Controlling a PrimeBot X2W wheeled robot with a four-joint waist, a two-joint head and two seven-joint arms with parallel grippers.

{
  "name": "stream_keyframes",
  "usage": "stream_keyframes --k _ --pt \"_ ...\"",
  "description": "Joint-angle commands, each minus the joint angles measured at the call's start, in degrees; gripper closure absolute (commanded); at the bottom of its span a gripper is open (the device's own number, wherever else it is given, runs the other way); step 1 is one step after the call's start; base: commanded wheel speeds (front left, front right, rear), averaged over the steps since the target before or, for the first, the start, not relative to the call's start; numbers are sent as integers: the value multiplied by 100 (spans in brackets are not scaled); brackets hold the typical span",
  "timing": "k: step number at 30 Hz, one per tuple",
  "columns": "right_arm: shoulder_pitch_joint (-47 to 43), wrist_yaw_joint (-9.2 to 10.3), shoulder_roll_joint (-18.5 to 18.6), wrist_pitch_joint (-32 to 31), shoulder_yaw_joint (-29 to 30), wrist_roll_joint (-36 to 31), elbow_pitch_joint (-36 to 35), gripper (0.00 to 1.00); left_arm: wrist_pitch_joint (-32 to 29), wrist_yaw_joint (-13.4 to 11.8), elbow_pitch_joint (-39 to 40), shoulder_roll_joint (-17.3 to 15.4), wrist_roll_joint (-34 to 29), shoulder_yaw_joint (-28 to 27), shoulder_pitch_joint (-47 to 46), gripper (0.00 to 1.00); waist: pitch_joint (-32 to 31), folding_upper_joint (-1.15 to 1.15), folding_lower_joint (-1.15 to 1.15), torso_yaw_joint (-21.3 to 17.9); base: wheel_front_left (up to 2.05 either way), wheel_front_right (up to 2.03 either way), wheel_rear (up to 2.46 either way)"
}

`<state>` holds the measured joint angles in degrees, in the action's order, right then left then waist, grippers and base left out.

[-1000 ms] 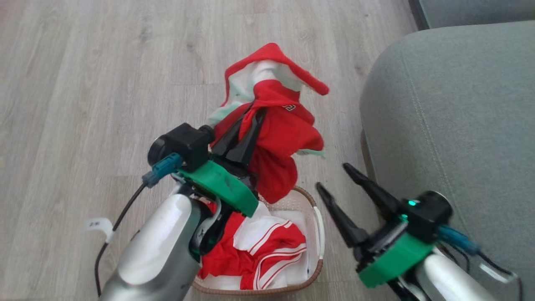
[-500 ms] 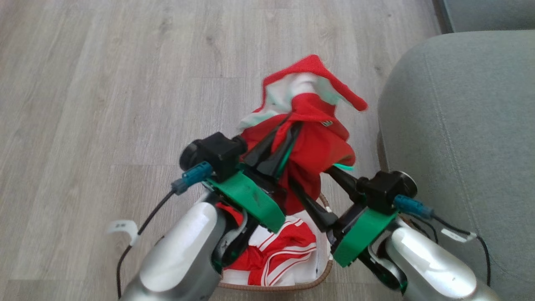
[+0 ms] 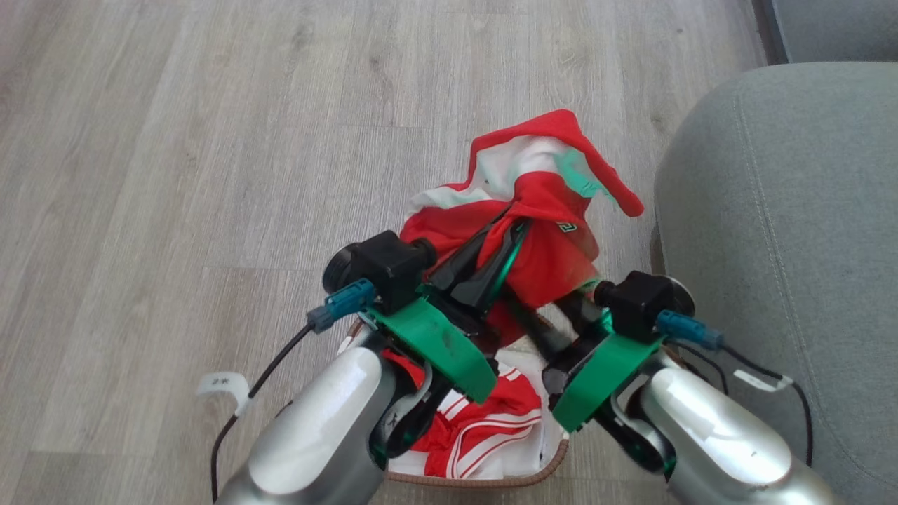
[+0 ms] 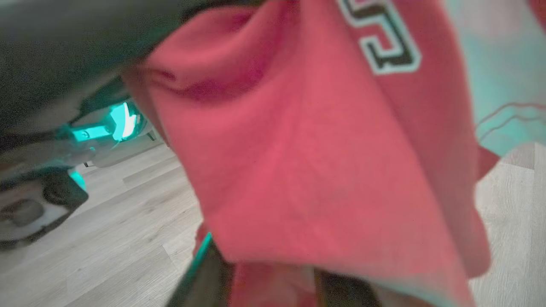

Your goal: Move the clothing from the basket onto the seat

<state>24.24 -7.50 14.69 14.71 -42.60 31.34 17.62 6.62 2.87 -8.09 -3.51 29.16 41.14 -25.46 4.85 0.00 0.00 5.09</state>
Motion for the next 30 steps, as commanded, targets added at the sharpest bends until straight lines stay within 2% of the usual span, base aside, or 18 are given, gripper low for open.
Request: stream_keyframes --k 1,15,17,18,19,20,21,24,30 --pt "145 1 -62 29 69 22 -210 100 48 -60 177 21 33 -179 -273 100 -2 0 0 -7 0 0 0" --pt "-396 1 101 29 792 -178 -677 100 212 -213 -99 -130 181 -381 -81 100 -9 0 0 -195 0 0 0" --pt "-434 1 114 29 867 -201 -717 100 219 -222 -99 -132 184 -378 -66 96 -9 0 0 -212 0 0 0" --pt "-472 1 124 29 943 -223 -758 100 221 -229 -100 -133 191 -375 -52 78 -9 0 0 -230 0 0 0" --pt "-505 1 137 29 1021 -252 -802 100 225 -240 -98 -136 196 -375 -39 47 -6 0 0 -254 0 0 0" --pt "-538 1 150 29 1106 -285 -848 100 228 -247 -95 -137 202 -373 -29 4 -4 0 0 -274 0 0 0" --pt "-573 1 163 29 1182 -313 -889 100 229 -239 -91 -137 211 -361 -21 0 -3 0 0 -296 0 0 0" --pt "-690 1 237 29 1464 -437 -1054 100 229 -148 -45 -139 227 -256 -2 0 -3 0 0 -407 0 0 0" --pt "-811 1 381 29 1832 -578 -1360 100 209 -131 -84 -189 182 -144 35 0 -2 0 0 -728 0 0 0"
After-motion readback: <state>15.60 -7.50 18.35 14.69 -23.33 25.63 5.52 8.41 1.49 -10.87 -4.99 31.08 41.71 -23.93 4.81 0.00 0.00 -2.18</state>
